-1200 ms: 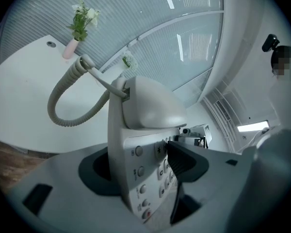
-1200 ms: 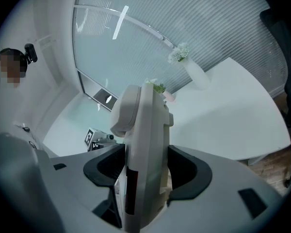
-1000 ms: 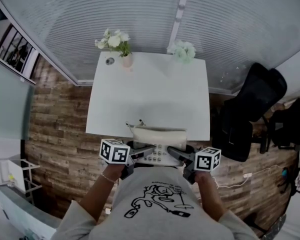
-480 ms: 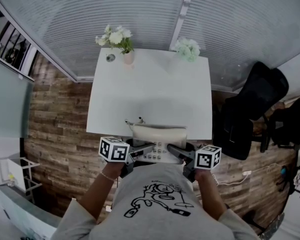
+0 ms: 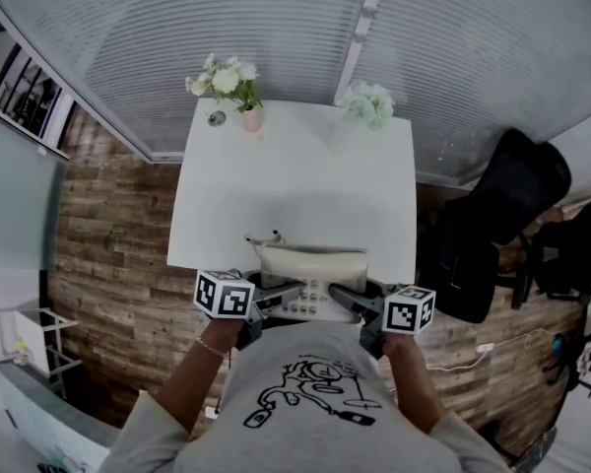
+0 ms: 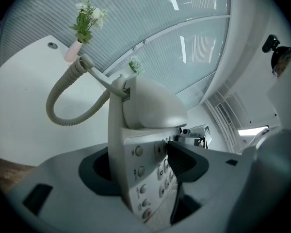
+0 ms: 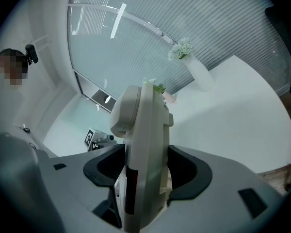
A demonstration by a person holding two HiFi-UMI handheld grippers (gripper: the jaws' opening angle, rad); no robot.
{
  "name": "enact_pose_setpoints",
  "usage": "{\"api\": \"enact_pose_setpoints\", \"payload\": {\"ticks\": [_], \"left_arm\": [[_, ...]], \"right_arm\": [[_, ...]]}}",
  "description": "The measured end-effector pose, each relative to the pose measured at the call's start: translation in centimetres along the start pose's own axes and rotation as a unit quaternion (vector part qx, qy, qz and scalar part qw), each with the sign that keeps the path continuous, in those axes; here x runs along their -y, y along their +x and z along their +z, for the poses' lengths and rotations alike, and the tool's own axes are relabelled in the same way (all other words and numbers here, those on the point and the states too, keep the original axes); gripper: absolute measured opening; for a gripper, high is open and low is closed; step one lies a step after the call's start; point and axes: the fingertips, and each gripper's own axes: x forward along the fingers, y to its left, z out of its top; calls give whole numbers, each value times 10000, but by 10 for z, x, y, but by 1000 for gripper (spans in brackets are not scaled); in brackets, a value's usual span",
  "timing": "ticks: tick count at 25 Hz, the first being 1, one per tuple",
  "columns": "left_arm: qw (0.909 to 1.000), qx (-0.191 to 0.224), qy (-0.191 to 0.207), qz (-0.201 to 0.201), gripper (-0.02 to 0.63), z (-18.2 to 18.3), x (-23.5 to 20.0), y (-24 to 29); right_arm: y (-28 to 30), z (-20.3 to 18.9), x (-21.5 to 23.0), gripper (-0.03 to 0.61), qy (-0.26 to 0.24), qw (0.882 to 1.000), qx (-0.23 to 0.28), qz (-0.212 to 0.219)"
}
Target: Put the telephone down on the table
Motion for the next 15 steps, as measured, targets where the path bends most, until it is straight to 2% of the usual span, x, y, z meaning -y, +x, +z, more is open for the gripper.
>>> {"api": "enact_pose_setpoints", "payload": {"ticks": [15], "left_arm": [[9999,-103,13,133,288,45,3,62]], "right_arm": [[-24,54,50,285,100,9999,57,79]]}}
